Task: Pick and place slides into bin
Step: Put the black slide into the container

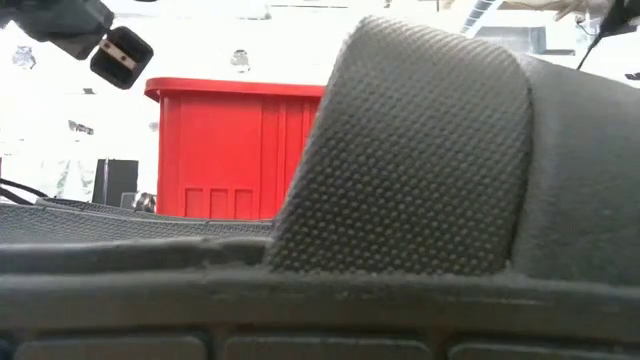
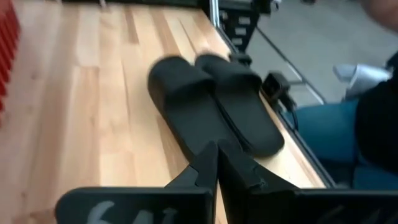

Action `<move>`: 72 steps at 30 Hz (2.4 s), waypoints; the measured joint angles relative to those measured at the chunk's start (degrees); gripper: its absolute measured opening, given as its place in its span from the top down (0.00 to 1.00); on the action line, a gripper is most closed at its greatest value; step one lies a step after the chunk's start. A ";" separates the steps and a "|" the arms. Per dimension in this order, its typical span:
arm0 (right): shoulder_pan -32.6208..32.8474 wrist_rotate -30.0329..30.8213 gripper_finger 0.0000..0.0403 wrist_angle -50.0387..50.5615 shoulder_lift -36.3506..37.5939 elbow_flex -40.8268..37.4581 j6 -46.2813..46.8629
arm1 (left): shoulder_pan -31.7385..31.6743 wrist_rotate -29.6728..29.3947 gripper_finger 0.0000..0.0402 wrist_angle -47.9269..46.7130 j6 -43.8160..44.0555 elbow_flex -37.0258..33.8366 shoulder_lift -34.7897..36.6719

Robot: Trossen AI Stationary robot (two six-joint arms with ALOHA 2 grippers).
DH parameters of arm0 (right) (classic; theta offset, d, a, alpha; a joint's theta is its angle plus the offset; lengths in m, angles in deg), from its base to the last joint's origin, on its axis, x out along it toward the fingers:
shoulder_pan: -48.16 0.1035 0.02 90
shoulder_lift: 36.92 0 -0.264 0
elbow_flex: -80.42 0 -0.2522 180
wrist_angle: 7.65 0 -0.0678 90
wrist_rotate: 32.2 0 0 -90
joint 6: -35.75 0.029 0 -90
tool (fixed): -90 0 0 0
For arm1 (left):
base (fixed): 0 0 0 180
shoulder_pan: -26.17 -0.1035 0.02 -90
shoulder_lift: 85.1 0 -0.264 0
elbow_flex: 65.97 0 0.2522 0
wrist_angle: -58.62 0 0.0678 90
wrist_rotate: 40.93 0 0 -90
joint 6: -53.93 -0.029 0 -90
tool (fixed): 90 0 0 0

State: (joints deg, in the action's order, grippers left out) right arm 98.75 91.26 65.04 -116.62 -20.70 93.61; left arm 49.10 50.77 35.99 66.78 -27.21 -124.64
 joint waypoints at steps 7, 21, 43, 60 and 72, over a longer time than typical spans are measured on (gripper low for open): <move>0.07 -0.47 0.69 -0.42 -5.50 0.00 7.28 | 6.84 -4.18 1.00 0.14 5.08 0.00 -6.98; 0.39 -3.77 0.69 -0.59 -13.80 0.02 12.68 | 17.35 -5.73 1.00 7.09 0.56 2.39 -24.23; 0.40 -3.46 0.69 -0.66 -16.37 0.07 14.65 | 18.67 -8.42 1.00 6.80 -27.22 9.24 -34.20; 0.70 -3.44 0.69 -1.41 -16.31 0.07 16.26 | 17.58 -27.99 0.96 -6.56 -30.73 15.52 -36.56; 0.70 -3.44 0.69 -1.38 -16.31 0.07 16.26 | 17.55 -26.05 0.74 -4.19 -44.99 15.52 -37.01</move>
State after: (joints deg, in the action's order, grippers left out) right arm 99.45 87.82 63.66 -132.93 -20.63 109.88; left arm 66.65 24.72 31.80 21.80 -11.69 -161.65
